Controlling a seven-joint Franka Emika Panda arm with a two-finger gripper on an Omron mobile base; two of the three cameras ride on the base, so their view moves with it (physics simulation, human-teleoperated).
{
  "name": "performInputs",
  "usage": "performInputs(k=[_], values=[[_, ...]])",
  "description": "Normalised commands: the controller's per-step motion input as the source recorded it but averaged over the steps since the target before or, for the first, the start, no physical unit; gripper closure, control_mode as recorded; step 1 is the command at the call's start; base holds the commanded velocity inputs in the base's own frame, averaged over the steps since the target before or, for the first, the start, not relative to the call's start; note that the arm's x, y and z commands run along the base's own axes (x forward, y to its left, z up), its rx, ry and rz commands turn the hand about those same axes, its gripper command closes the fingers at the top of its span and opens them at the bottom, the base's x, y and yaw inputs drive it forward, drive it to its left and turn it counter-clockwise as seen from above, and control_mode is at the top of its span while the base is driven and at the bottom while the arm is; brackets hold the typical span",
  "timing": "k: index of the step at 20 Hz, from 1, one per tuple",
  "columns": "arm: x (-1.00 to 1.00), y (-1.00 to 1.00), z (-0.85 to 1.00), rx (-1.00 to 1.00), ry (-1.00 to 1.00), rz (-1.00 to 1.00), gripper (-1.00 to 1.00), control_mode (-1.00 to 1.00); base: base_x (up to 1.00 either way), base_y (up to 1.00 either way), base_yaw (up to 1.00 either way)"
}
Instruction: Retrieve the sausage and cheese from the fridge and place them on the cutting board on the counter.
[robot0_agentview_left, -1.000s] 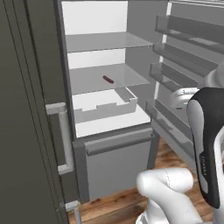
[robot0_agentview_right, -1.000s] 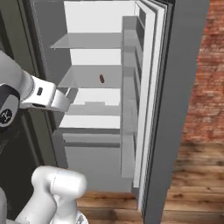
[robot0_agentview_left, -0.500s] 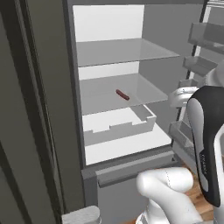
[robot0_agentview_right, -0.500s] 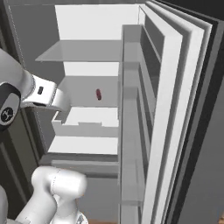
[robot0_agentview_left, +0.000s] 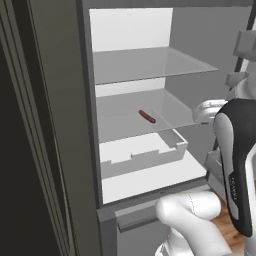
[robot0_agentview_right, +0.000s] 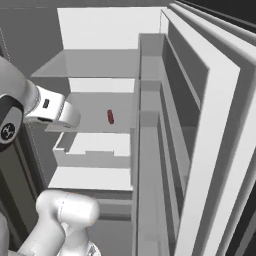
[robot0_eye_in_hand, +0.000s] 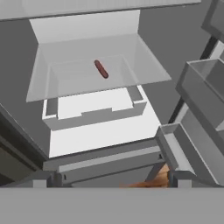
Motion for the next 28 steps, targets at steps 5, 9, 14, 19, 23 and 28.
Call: performInputs(k=[5,9,14,19,23,28], values=[[0.66,0.00,-0.28,0.00,0.08,0.05,-1.00,-1.00,0.11,0.00,0.00],[0.47,0.00,-0.38,0.00,0.15,0.11,-1.00,-1.00,0.00,0.00,0.00],[0.07,0.00,-0.29,0.00,0.08,0.05,-1.00,-1.00,0.00,0.00,0.00],[0.18,0.05,-0.36,0.00,0.03,0.00,-1.00,-1.00,0.00,0.00,0.00],[0.47,0.02,-0.48,0.00,-0.04,0.01,-1.00,-1.00,0.00,0.00,0.00],[0.80,0.00,-0.32,0.00,0.00,0.00,-1.00,-1.00,0.00,0.00,0.00]])
